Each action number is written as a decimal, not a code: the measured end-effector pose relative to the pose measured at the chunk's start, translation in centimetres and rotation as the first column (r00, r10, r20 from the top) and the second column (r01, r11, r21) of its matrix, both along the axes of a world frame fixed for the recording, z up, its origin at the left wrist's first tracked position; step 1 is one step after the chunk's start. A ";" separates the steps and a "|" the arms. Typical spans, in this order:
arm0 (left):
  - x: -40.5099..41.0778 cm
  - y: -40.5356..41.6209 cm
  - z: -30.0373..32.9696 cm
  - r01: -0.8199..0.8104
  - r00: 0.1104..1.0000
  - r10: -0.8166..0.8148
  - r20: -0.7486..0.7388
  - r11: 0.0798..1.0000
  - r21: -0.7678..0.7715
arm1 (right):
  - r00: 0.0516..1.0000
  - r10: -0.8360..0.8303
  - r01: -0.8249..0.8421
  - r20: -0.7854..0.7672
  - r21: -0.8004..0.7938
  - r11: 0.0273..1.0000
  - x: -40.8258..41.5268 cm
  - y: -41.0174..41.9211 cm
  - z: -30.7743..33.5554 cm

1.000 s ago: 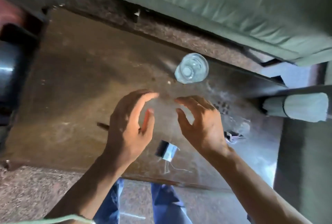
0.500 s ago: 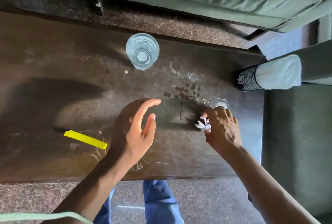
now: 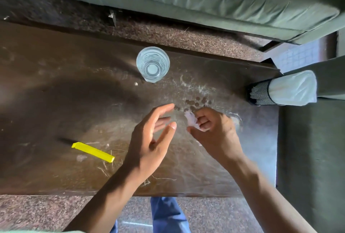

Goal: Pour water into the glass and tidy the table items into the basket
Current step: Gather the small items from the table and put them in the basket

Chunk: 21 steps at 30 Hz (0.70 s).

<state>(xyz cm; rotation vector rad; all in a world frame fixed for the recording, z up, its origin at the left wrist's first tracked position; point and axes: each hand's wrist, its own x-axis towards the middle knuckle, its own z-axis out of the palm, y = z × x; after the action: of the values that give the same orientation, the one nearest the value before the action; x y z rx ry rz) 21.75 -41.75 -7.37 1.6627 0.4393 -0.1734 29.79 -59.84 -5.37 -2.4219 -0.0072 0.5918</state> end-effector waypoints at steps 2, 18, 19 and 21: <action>0.5 0.2 0.5 -0.132 0.988 0.115 -0.103 0.974 -0.183 | 0.998 0.044 -0.036 -0.054 0.131 0.991 -0.6 2.5 0.9; -1.7 9.0 -1.0 -0.510 0.844 0.374 -0.385 0.781 -0.360 | 0.978 -0.015 0.085 -0.207 0.332 0.939 -4.8 13.2 0.5; -1.8 9.5 -1.0 -0.509 0.845 0.376 -0.380 0.784 -0.355 | 0.984 -0.027 0.078 -0.176 0.291 0.953 -4.9 12.8 0.4; -2.1 10.5 -1.1 -0.498 0.850 0.384 -0.361 0.810 -0.310 | 0.992 -0.003 0.023 -0.124 0.158 0.987 -5.2 11.9 -0.1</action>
<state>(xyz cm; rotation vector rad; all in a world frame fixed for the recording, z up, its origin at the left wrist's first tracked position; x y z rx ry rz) 19.65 -31.21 -8.52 1.0988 0.9409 -0.1358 24.57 -47.93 -5.49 -2.2256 0.0126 0.7075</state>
